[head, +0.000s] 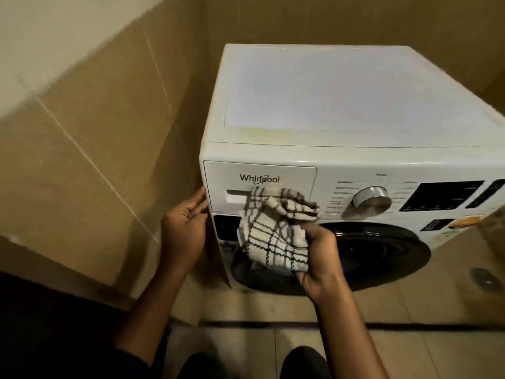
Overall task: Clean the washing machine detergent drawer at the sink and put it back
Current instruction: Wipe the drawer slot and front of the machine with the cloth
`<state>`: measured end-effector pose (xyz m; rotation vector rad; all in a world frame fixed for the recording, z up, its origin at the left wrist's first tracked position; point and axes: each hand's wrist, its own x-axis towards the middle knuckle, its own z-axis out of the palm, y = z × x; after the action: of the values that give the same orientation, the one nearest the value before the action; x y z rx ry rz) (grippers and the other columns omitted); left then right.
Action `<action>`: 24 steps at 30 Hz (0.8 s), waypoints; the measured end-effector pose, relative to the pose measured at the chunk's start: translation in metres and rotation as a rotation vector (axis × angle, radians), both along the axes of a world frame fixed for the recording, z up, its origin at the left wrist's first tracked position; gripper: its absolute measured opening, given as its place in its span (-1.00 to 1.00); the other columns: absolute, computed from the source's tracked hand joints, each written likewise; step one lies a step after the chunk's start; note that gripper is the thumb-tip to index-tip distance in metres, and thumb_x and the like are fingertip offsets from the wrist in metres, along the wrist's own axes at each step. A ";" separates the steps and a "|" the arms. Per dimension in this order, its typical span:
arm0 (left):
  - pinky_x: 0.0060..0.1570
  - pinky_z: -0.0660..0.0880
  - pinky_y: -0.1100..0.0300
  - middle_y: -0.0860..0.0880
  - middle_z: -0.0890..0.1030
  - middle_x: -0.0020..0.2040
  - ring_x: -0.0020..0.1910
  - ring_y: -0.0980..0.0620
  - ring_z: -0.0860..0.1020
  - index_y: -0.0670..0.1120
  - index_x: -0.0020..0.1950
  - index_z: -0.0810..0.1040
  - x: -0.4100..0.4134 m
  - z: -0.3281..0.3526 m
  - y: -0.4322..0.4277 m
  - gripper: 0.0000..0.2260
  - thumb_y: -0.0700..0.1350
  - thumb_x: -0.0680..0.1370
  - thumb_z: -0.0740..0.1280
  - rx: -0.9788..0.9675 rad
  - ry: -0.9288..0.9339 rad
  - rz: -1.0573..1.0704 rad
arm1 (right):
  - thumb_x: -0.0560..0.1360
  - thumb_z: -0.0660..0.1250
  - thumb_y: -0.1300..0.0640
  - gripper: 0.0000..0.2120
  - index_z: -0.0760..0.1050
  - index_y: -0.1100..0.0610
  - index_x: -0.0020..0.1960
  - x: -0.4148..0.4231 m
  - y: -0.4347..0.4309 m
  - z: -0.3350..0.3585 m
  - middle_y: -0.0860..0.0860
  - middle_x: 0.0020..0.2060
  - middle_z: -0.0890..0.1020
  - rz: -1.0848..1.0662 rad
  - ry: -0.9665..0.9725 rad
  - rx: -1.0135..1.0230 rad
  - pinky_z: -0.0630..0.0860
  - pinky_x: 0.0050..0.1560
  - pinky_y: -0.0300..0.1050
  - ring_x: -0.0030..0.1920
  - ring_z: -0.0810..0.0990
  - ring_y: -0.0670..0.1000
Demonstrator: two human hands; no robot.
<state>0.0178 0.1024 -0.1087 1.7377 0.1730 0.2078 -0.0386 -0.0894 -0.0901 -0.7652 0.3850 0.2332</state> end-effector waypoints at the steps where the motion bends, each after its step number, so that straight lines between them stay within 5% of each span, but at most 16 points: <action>1: 0.26 0.51 0.03 0.01 0.61 0.19 0.19 0.10 0.59 -0.17 0.34 0.53 -0.003 0.007 0.000 -0.59 -0.43 0.53 0.21 0.044 0.046 0.006 | 0.41 0.22 0.09 -0.46 0.43 0.30 0.34 -0.006 -0.002 0.002 0.29 0.14 0.60 0.014 0.065 0.028 0.59 -0.01 0.28 0.08 0.63 0.29; 4: 0.05 0.46 0.32 0.03 0.62 0.16 0.15 0.11 0.56 -0.11 0.31 0.56 -0.021 0.040 -0.007 -0.66 -0.32 0.57 0.25 0.249 0.163 -0.062 | 0.49 0.33 0.00 -0.50 0.43 0.20 0.35 -0.027 -0.010 0.024 0.24 0.20 0.58 0.114 0.027 -0.028 0.46 0.23 0.29 0.21 0.56 0.25; 7: -0.21 0.35 0.56 -0.03 0.62 0.11 -0.09 0.20 0.54 -0.16 0.30 0.57 -0.051 0.071 -0.018 -0.68 -0.32 0.59 0.22 0.372 0.273 -0.192 | 0.36 0.46 0.30 -0.53 0.45 0.22 0.24 -0.053 -0.021 0.060 0.24 0.11 0.63 0.134 0.025 -0.292 0.51 0.18 0.23 0.16 0.59 0.26; 10: 0.02 0.38 0.33 -0.03 0.63 0.16 0.11 0.04 0.56 -0.11 0.25 0.61 -0.085 0.102 -0.029 -0.70 -0.25 0.57 0.23 0.470 0.395 -0.367 | 0.39 0.34 0.46 -0.60 0.51 0.22 0.20 -0.085 -0.044 0.110 0.22 0.09 0.65 0.067 0.090 -0.436 0.54 0.17 0.15 0.14 0.61 0.24; 12: 0.00 0.38 0.25 -0.04 0.64 0.09 0.13 -0.04 0.57 -0.06 0.14 0.64 -0.104 0.123 -0.041 -0.70 -0.28 0.53 0.21 0.536 0.415 -0.480 | 0.45 0.29 0.43 -0.66 0.55 0.17 0.16 -0.106 -0.063 0.135 0.17 0.07 0.67 0.043 0.116 -0.485 0.55 0.16 0.12 0.12 0.62 0.20; 19: 0.38 0.35 0.12 -0.12 0.53 0.36 0.34 -0.08 0.49 -0.11 0.43 0.45 -0.135 0.190 -0.142 -0.56 -0.29 0.54 0.22 0.690 0.285 -0.788 | 0.53 0.32 0.29 -0.81 0.50 0.25 0.14 -0.204 -0.164 0.204 0.19 -0.03 0.67 -0.135 0.152 -0.692 0.62 -0.14 -0.06 -0.11 0.66 0.08; 24: 0.38 0.37 0.02 -0.11 0.53 0.36 0.35 -0.10 0.48 -0.06 0.46 0.42 -0.162 0.225 -0.248 -0.54 -0.23 0.54 0.23 0.749 0.098 -0.998 | 0.41 0.43 0.27 -0.80 0.49 0.15 0.00 -0.275 -0.246 0.228 0.20 -0.11 0.66 -0.362 0.218 -0.756 0.56 -0.12 0.14 -0.15 0.61 0.16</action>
<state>-0.1439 -0.1455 0.1164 2.3486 -0.7916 -0.6207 -0.3133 -0.3354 0.1375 -1.3942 0.8306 -0.1903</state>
